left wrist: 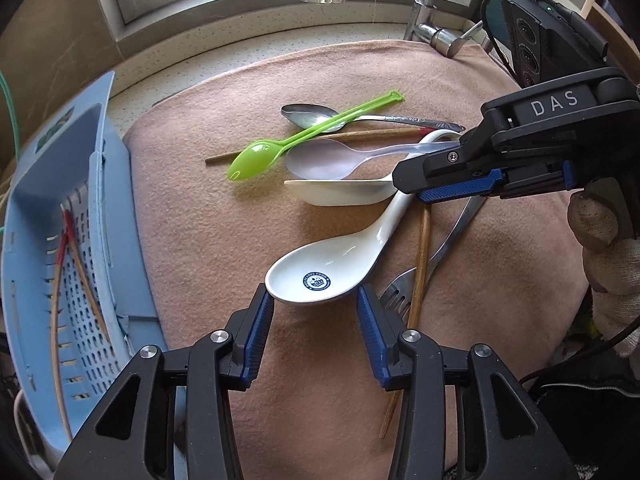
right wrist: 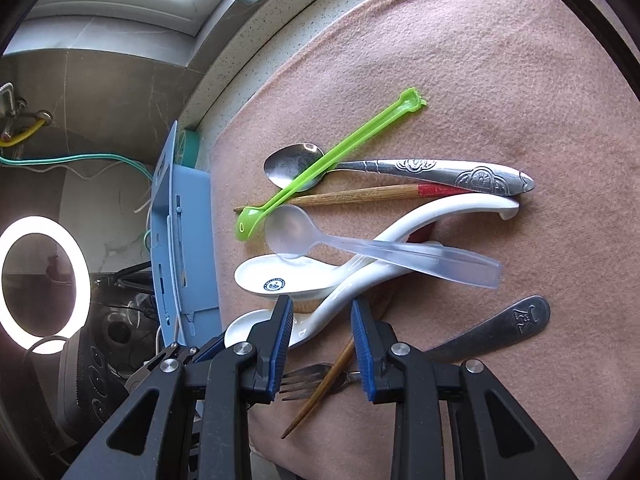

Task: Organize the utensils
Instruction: 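Close the right gripper on the white ceramic spoon's handle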

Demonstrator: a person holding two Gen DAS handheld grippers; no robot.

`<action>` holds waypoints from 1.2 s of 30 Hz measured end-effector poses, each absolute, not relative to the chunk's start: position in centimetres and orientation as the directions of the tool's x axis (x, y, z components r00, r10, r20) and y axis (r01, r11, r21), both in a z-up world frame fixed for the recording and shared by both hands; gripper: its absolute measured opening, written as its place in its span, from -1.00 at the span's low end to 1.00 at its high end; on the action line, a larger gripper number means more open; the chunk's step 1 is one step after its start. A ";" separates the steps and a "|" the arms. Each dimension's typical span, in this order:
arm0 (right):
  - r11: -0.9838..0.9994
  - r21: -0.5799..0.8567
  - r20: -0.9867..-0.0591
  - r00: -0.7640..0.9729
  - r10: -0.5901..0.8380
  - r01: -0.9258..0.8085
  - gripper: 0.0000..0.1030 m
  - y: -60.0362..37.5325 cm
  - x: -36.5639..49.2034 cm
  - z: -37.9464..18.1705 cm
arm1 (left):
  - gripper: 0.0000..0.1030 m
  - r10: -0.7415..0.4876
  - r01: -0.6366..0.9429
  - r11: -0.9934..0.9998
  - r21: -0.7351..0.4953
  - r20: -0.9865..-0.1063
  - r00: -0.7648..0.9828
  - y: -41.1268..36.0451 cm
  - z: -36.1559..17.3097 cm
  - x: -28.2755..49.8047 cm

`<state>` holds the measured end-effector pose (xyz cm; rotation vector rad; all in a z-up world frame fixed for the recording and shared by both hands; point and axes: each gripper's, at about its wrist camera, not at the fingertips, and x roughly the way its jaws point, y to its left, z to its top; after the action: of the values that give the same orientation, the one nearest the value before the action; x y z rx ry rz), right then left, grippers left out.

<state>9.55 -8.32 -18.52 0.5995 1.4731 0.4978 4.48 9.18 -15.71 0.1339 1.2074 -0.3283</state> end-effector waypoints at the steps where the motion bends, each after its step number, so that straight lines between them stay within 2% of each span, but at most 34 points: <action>1: 0.760 0.647 -0.762 0.048 0.646 0.061 -0.49 -8.5 9.7 -18.6 | -0.19 -0.185 0.319 0.945 -0.080 -0.931 0.315 9.2 -15.7 4.5; 4: 0.768 0.636 -0.772 0.051 0.634 0.078 -0.51 -8.6 10.1 -18.9 | -0.19 -0.187 0.324 0.943 -0.080 -0.931 0.313 9.0 -15.9 4.7; 6: 0.779 0.622 -0.783 0.050 0.620 0.073 -0.63 -8.6 10.2 -19.2 | -0.19 -0.194 0.324 0.942 -0.089 -0.930 0.311 8.9 -15.9 4.9; 16: 0.751 0.653 -0.757 0.048 0.652 0.100 -0.73 -9.4 9.9 -19.8 | -0.22 -0.251 0.322 0.935 -0.149 -0.919 0.303 9.2 -16.1 4.6; 21: 0.731 0.669 -0.741 0.043 0.670 0.135 -0.74 -10.3 10.0 -20.1 | -0.45 -0.249 0.339 0.929 -0.145 -0.925 0.286 8.6 -16.5 4.3; 25: 0.736 0.664 -0.747 0.071 0.661 0.131 -0.75 -10.8 10.1 -20.0 | -0.44 -0.232 0.338 0.933 -0.124 -0.925 0.301 8.2 -16.1 4.2; 26: 0.738 0.662 -0.749 0.077 0.658 0.128 -0.75 -10.9 10.0 -20.0 | -0.37 -0.222 0.334 0.936 -0.114 -0.926 0.305 8.1 -16.0 4.2; 27: 0.740 0.661 -0.750 0.079 0.657 0.123 -0.75 -10.8 10.0 -20.0 | -0.21 -0.214 0.330 0.938 -0.108 -0.928 0.306 8.1 -16.0 4.3; 28: 0.743 0.659 -0.752 0.079 0.655 0.115 -0.75 -10.7 10.0 -19.9 | -0.16 -0.205 0.324 0.941 -0.099 -0.927 0.313 8.0 -15.9 4.4; 36: 0.763 0.645 -0.762 0.106 0.639 0.035 -0.77 -10.3 9.8 -18.7 | -0.21 -0.257 0.324 0.934 -0.153 -0.916 0.308 8.0 -16.0 4.0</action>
<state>9.76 -10.29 -18.71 0.5951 1.4116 0.4855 4.05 7.99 -16.04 0.0639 1.1975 -0.3841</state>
